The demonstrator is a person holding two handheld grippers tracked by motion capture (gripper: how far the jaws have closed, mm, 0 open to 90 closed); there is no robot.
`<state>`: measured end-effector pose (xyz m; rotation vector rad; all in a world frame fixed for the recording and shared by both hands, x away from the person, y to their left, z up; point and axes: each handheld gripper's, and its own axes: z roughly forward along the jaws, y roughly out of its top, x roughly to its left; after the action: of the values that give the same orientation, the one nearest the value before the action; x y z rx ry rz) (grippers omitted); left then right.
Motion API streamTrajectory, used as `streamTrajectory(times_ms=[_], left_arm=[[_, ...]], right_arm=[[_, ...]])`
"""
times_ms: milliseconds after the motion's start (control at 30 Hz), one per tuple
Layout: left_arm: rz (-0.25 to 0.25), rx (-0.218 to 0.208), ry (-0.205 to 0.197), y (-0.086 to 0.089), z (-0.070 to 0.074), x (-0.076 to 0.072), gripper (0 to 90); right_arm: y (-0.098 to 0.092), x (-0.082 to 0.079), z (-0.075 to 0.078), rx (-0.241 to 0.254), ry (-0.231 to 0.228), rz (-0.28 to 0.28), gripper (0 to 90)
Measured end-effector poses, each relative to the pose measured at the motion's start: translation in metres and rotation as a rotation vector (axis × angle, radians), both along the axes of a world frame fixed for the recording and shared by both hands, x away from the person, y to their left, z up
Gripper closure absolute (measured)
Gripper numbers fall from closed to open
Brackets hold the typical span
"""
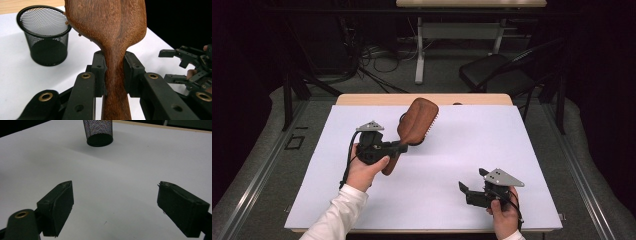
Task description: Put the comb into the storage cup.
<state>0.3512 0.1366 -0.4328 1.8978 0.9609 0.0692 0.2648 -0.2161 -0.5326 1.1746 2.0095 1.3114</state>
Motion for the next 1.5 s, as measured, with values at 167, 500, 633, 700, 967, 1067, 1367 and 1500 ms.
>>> streamTrajectory(times_ms=[167, 500, 633, 700, 967, 1067, 1367, 1500], left_arm=[[-0.008, -0.014, -0.004, -0.004, 0.0, -0.001, 73.1], [-0.015, -0.036, -0.02, -0.01, -0.001, -0.003, 73.0], [-0.018, -0.041, -0.022, -0.011, 0.0, -0.003, 73.0], [-0.02, -0.042, -0.021, -0.011, 0.0, -0.004, 73.1], [-0.025, -0.042, -0.018, -0.012, -0.002, -0.004, 73.0], [-0.025, -0.046, -0.018, -0.012, -0.001, -0.004, 73.0], [-0.023, -0.047, -0.02, -0.01, 0.002, -0.005, 73.1], [-0.023, -0.049, -0.02, -0.01, 0.002, -0.005, 73.1]], right_arm=[[0.0, 0.0, 0.0, 0.001, -0.001, 0.001, 13.4], [0.0, 0.0, 0.0, -0.003, -0.001, 0.002, 13.4], [0.0, 0.0, 0.0, -0.001, -0.002, 0.001, 13.5], [0.0, 0.0, 0.0, -0.001, -0.003, 0.002, 13.5], [-0.002, 0.001, 0.002, 0.007, 0.002, 0.0, 13.5], [-0.003, 0.003, 0.005, 0.005, 0.021, 0.003, 13.5], [-0.006, 0.008, 0.019, -0.019, 0.048, 0.015, 13.5], [-0.004, 0.01, 0.022, -0.036, 0.061, 0.037, 13.5]])
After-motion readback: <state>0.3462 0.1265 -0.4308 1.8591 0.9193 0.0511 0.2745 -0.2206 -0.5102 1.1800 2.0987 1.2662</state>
